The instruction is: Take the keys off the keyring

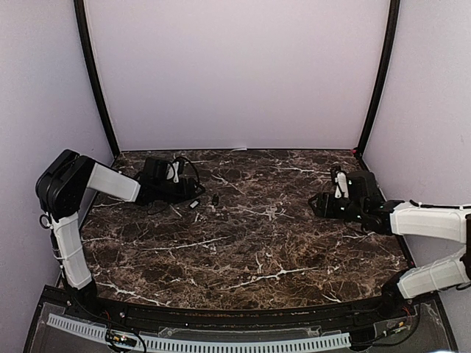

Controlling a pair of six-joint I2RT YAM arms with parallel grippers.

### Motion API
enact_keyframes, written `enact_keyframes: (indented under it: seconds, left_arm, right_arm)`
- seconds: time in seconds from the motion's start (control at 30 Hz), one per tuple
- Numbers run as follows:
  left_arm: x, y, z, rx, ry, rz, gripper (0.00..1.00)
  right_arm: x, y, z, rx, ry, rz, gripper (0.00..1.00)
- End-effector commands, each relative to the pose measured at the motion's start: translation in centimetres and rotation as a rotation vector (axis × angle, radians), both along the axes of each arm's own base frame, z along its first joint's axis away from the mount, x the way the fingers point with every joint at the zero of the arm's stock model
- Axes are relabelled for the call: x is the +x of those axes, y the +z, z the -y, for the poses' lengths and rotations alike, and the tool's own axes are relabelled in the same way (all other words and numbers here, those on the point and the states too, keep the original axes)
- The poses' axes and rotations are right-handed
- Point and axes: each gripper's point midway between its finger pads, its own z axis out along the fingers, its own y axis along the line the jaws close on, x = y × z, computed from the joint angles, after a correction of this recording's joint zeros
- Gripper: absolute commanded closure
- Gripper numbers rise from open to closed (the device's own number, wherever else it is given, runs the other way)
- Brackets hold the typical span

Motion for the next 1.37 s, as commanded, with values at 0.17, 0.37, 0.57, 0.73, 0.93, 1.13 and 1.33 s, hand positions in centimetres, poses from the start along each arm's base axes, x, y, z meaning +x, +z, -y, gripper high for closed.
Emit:
enact_keyframes:
  seconds: [0.17, 0.37, 0.57, 0.73, 0.93, 1.13, 1.33]
  left_arm:
    - [0.4, 4.6, -5.2, -0.041, 0.053, 0.105, 0.28]
    - [0.0, 8.5, -15.4, -0.056, 0.251, 0.175, 0.27]
    - [-3.0, 9.2, -28.9, -0.027, 0.596, 0.193, 0.24]
    - [-6.4, 9.9, -35.4, 0.11, 0.84, 0.326, 0.23]
    - [-9.2, 8.9, -36.4, 0.348, 0.867, 0.471, 0.23]
    - [-8.9, 8.1, -35.3, 0.37, 0.785, 0.553, 0.21]
    - [-8.6, 8.6, -33.7, 0.378, 0.743, 0.646, 0.18]
  right_arm:
    - [4.8, 3.5, -0.6, 0.063, 0.011, 0.091, 0.25]
    - [6.6, 3.7, 5.2, 0.08, -0.087, 0.111, 0.21]
    - [6.2, 4.5, 15.3, 0.03, -0.308, 0.183, 0.17]
    - [3.6, 4.7, 21.9, 0.004, -0.499, 0.335, 0.09]
    - [1.2, 5.2, 24.1, -0.14, -0.582, 0.52, 0.08]
    - [0.2, 6.3, 22.6, -0.2, -0.497, 0.673, 0.03]
    - [0.6, 5.9, 21.3, -0.199, -0.417, 0.7, 0.01]
